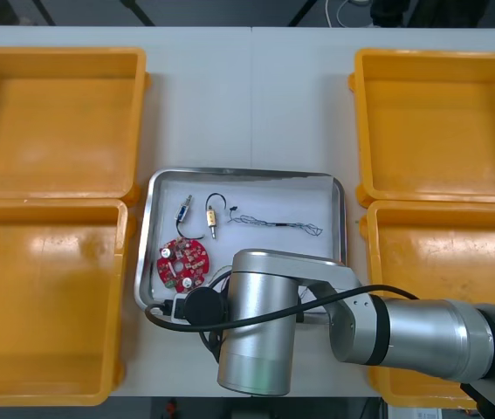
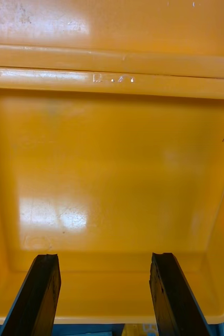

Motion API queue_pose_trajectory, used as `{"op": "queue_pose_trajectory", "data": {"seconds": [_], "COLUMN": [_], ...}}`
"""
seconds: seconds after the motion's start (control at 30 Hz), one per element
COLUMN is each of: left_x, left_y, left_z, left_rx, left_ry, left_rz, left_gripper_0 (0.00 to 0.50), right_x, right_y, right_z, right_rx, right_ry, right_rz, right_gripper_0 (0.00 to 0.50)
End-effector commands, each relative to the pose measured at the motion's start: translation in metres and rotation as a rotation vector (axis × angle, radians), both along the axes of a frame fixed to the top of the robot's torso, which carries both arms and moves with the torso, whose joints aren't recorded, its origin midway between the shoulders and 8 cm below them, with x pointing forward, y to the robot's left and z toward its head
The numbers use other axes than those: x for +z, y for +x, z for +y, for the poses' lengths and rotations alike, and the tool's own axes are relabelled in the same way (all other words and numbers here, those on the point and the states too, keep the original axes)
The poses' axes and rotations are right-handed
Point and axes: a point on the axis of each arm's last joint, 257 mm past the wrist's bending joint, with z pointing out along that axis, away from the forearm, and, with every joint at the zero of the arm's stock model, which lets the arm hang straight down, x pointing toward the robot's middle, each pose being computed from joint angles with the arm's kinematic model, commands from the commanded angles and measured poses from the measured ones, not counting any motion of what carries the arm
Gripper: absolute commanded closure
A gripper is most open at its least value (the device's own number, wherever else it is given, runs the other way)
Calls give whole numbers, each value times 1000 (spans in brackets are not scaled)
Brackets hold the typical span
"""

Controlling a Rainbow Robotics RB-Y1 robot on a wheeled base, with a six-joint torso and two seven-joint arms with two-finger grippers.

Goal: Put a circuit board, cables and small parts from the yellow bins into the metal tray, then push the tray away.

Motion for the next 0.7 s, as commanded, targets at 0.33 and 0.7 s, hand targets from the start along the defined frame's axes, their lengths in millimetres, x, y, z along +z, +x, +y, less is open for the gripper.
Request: {"op": "queue_pose_trajectory", "data": {"seconds": [0.33, 0.7], "left_x": [6, 6], "left_y": [-1, -1], "left_z": [2, 2], "left_rx": [-93, -93], "left_ry": [54, 54], "left_rz": [-24, -24], "left_gripper_0": [0, 0], "right_x": [25, 49], "right_y": [27, 54], "right_z": [6, 4], "right_rx": [59, 67], "right_ry": [-22, -41], "right_rz": [-117, -208], "right_gripper_0": [500, 500]}}
